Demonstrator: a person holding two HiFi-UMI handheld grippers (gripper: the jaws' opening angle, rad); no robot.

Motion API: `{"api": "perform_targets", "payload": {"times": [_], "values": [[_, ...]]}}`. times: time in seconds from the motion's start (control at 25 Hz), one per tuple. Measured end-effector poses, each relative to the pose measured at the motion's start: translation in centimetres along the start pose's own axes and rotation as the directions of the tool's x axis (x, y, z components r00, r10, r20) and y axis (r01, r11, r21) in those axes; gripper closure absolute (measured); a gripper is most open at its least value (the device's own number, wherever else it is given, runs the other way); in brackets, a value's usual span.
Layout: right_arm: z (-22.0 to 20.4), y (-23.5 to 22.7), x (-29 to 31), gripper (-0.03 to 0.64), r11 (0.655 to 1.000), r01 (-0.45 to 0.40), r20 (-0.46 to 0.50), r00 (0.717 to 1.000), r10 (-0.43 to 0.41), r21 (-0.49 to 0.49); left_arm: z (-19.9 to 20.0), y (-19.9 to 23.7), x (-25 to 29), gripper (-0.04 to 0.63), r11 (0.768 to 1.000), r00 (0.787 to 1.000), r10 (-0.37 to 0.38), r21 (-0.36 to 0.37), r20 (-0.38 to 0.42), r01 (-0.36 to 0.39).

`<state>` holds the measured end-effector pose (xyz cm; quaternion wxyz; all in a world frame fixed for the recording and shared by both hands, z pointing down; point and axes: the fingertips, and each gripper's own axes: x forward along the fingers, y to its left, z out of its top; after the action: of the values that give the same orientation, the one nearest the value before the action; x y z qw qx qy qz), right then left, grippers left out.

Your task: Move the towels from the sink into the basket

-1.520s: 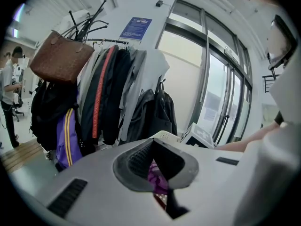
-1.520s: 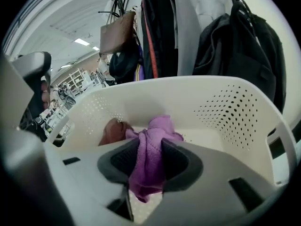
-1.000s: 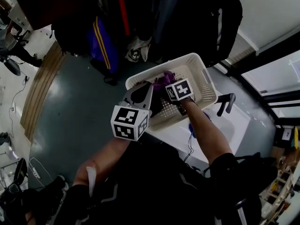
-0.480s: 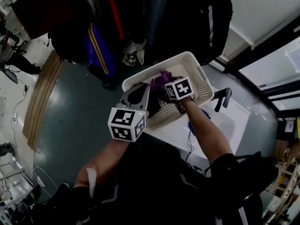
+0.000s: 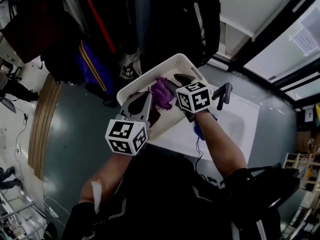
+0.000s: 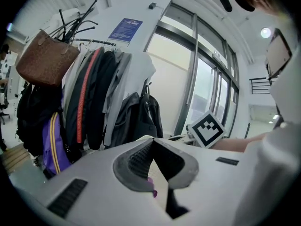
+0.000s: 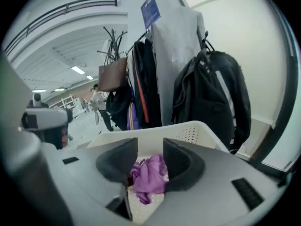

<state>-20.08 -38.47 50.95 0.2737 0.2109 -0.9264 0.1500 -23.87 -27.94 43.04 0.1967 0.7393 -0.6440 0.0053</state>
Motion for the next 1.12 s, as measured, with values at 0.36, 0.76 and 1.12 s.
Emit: {"api": "perform_targets", "payload": {"times": [0.36,0.76,1.12], "values": [[3.1,-2.4,-12.8,0.547,0.99,0.132,0.299,0.943,-0.143,0.057,1.8,-5.5,0.3,0.591,0.992,0.992,-0.12,0.053,0.045,0.118],[0.8,-5.2,-24.2,0.589,0.938,0.3,0.397,0.85,-0.346,0.176,2.9,-12.9,1.6,0.591,0.953,0.957,-0.288,0.116,0.042,0.281],[-2.0,-6.0,-31.7,0.594,0.889,0.393,0.44,0.772,-0.458,0.235,3.6,-18.5,2.1,0.591,0.919,0.927,-0.37,0.168,0.06,0.356]]}}
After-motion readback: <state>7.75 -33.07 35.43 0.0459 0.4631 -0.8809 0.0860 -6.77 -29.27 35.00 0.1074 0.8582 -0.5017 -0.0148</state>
